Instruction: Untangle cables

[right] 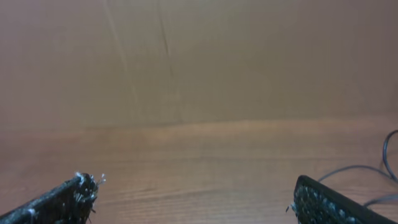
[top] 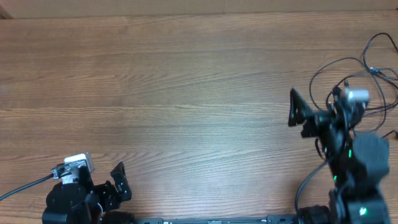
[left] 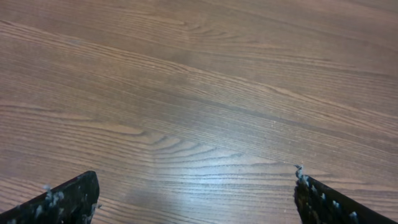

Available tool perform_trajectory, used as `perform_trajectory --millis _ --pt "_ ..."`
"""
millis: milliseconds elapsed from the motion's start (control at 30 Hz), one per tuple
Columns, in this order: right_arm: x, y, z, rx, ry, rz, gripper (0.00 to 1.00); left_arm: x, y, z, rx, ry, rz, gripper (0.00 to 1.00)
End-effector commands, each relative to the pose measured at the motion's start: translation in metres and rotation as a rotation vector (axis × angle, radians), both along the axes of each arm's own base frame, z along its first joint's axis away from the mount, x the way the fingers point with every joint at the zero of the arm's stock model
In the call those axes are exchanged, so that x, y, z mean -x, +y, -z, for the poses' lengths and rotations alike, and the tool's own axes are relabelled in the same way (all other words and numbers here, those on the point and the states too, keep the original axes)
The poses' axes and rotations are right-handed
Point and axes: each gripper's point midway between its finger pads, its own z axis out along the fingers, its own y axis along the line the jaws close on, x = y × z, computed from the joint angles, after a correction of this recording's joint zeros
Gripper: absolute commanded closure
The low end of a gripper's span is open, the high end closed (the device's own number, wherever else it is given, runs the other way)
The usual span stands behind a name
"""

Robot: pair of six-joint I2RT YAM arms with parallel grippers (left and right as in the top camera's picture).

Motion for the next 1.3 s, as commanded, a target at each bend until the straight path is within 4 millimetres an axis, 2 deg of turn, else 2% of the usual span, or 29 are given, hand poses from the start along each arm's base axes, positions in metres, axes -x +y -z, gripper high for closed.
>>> perform_trajectory --millis 0,300,533,667,900,1033,1267 --pt "0.016 -0.005 0.014 -0.004 -0.093 0.016 0.00 0.000 0.002 0.000 0.004 -0.003 -0.015 0.01" --pt "0.039 -0.007 0.032 -0.029 -0.335 0.016 0.00 0.000 0.002 0.000 0.004 -0.003 -0.015 0.00" --pt "0.046 -0.007 0.052 -0.038 -0.422 0.016 0.00 0.000 0.002 0.000 0.004 -0.003 -0.015 0.00" --pt "0.044 -0.006 0.064 -0.040 -0.439 0.012 0.00 0.000 0.002 0.000 0.004 -0.003 -0.015 0.00" --pt "0.044 -0.007 0.064 0.010 -0.444 0.020 0.00 0.000 0.002 0.000 0.004 -0.003 -0.015 0.01" --pt "0.040 -0.003 0.080 0.018 -0.377 0.000 0.00 0.000 0.002 0.000 0.004 -0.003 -0.015 0.00" --pt "0.043 0.000 0.071 0.061 -0.423 -0.018 0.00 0.000 0.002 0.000 0.004 -0.003 -0.015 0.00"
